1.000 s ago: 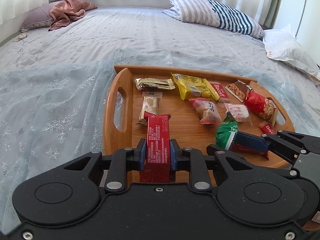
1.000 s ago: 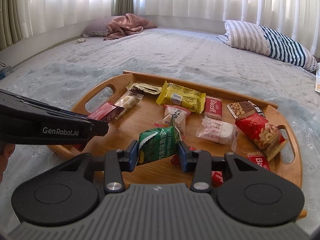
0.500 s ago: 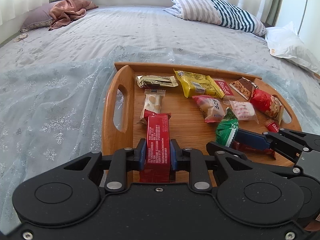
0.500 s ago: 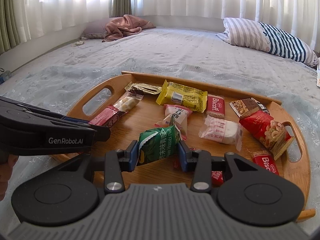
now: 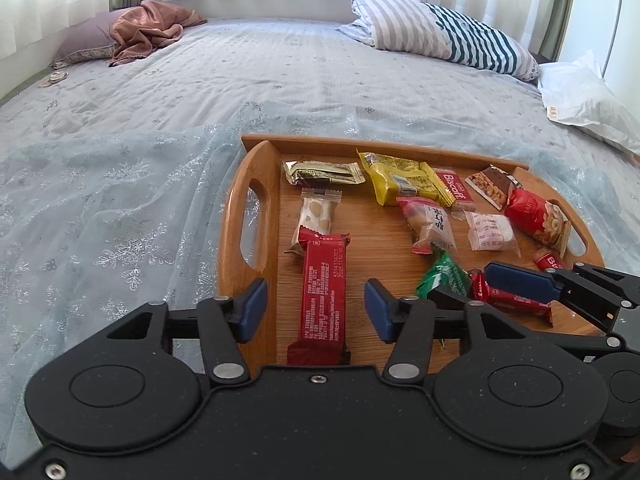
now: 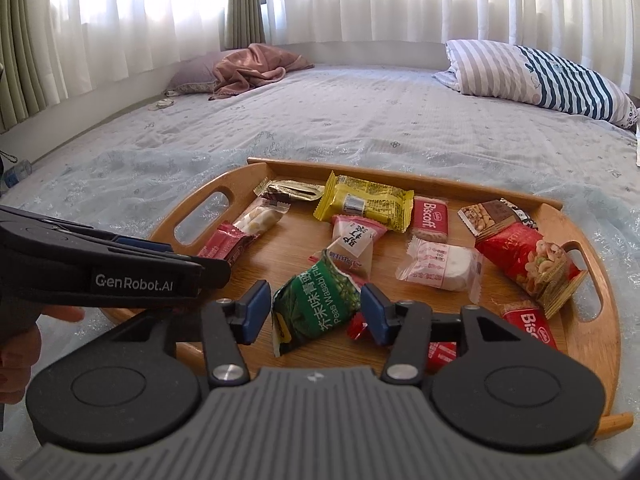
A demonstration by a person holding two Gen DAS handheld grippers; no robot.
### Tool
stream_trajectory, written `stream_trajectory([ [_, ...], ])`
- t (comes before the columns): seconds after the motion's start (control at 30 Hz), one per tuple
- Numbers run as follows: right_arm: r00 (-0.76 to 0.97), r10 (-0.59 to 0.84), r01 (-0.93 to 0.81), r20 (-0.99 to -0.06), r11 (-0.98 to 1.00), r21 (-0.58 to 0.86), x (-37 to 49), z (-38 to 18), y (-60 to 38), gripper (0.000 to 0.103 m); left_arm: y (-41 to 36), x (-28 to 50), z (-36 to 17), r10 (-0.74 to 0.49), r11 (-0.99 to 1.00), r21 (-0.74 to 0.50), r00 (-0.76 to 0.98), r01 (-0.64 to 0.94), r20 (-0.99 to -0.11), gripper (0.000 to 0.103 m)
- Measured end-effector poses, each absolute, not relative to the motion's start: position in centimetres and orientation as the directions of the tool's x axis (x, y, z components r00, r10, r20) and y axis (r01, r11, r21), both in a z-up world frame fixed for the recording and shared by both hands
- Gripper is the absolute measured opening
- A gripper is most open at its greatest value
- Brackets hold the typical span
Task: Organize snacks
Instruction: 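Lower and open left tool on tray while right tool releases the green packet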
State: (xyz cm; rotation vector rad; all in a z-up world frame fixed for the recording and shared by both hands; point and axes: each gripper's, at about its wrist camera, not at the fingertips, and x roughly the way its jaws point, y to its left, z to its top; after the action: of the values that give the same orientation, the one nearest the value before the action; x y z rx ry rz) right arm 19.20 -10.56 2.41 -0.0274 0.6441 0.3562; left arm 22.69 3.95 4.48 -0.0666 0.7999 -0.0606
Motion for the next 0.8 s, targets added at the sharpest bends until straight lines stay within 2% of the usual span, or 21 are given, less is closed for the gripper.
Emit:
stream_trajectory([
  [0.1,0.751,0.316,-0.328,-0.579,0.941,0.088,18.8,2.8,-10.9,0.073,4.0,22.1,5.0,-0.078,0.996,-0.084,0.703,0.025,-0.707,0.065],
  [0.17,0.758,0.315,-0.323,-0.571,0.942,0.091,18.5,3.1,-11.2,0.075,4.1,21.6,5.4,-0.075,0.996,-0.084,0.711,0.021,-0.699,0.076],
  [0.33,0.775,0.305,-0.307,-0.553,0.947,0.093,17.4,3.9,-12.0,0.081,4.1,20.2,6.5,-0.072,0.996,-0.082,0.727,0.022,-0.683,0.088],
  [0.47,0.789,0.299,-0.296,-0.537,0.951,0.094,16.0,4.6,-12.8,0.087,4.1,18.5,7.1,-0.100,0.993,-0.117,0.730,0.028,-0.676,0.090],
  [0.8,0.820,0.267,-0.265,-0.507,0.961,0.079,11.9,5.3,-15.1,0.089,3.3,13.6,8.3,-0.114,0.992,-0.120,0.747,0.046,-0.655,0.094],
])
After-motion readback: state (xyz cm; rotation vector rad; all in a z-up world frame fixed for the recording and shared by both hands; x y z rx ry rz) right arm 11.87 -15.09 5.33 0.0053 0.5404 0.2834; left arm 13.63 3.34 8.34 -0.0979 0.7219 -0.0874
